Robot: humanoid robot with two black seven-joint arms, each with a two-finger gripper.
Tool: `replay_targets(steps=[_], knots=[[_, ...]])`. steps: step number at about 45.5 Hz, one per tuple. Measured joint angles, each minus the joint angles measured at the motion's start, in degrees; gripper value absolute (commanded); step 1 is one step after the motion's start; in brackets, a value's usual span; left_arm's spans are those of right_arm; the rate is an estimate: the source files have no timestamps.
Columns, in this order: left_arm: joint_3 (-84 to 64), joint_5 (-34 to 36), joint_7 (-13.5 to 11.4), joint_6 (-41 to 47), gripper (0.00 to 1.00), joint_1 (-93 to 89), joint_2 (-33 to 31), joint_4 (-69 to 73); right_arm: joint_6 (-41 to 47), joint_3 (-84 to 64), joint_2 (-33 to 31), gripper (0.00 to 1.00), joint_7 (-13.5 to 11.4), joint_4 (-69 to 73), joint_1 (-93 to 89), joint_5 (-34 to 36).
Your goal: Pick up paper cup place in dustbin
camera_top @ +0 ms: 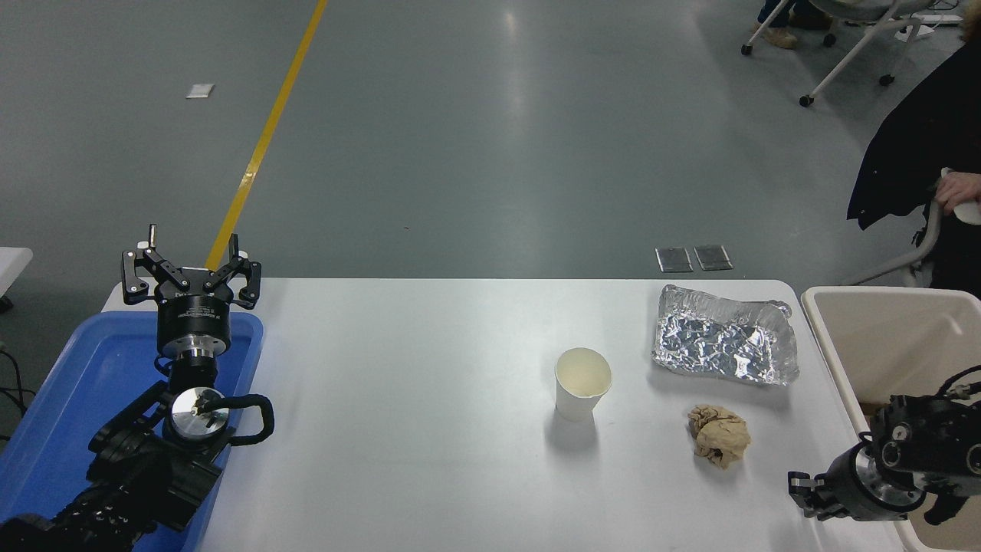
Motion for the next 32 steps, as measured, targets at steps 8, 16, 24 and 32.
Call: replay_targets(steps=[8, 16, 24, 32], knots=[[0.00, 0.00, 0.00, 0.00, 0.99, 0.00, 0.03, 0.00, 0.74, 0.00, -0.26, 0.99, -0.02, 0.82, 3.47, 0.40], [0.00, 0.00, 0.00, 0.00, 0.99, 0.00, 0.02, 0.00, 2.61, -0.62, -1.17, 1.00, -0.08, 1.92, 9.02, 1.10], [0.00, 0.00, 0.00, 0.00, 0.99, 0.00, 0.02, 0.00, 5.92, -2.89, -2.61, 1.00, -0.08, 4.36, 17.07, 2.31], [0.00, 0.01, 0.00, -0.02, 0.99, 0.00, 0.08, 0.00, 9.85, -8.14, -3.99, 1.00, -0.07, 8.13, 28.65, 3.95]])
